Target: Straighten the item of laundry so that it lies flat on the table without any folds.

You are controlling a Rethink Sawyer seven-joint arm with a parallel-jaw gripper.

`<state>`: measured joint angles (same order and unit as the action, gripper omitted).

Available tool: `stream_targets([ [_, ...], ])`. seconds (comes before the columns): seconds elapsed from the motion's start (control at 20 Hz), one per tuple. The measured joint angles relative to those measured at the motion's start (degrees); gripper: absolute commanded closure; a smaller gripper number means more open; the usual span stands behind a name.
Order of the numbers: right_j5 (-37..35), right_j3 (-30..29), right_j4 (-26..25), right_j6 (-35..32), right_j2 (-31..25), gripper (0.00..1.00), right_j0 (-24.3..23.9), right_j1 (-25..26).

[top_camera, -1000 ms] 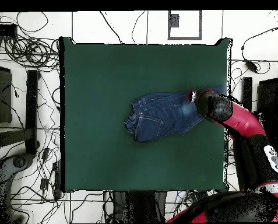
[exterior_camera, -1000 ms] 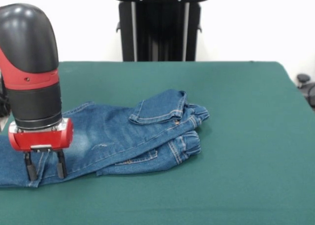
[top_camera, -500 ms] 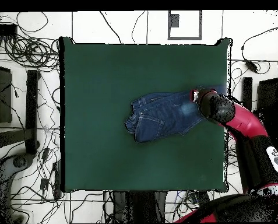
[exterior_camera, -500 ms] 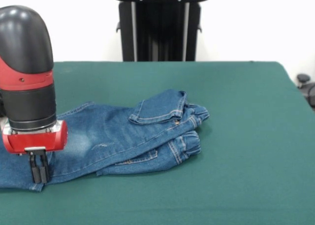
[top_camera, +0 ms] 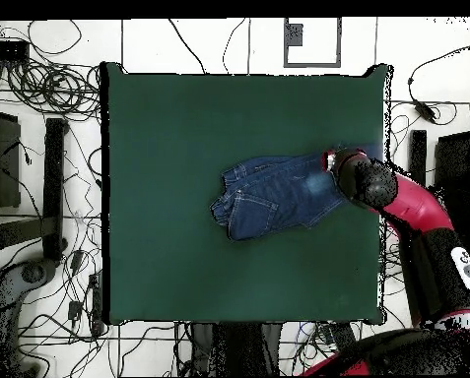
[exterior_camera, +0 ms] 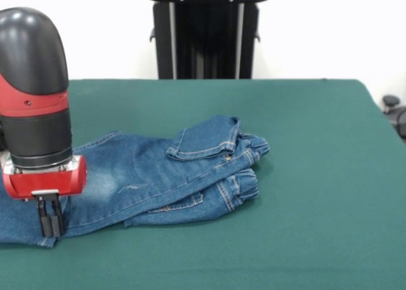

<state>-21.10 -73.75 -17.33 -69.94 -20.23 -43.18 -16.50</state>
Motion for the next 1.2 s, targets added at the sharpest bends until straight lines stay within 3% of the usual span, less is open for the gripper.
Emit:
stream_targets([
  [0.6,0.0,-0.2,0.0,0.0,0.8,1.0,1.5,-1.5],
  [1.2,0.0,-1.2,0.0,0.0,2.3,1.0,5.0,-8.3],
])
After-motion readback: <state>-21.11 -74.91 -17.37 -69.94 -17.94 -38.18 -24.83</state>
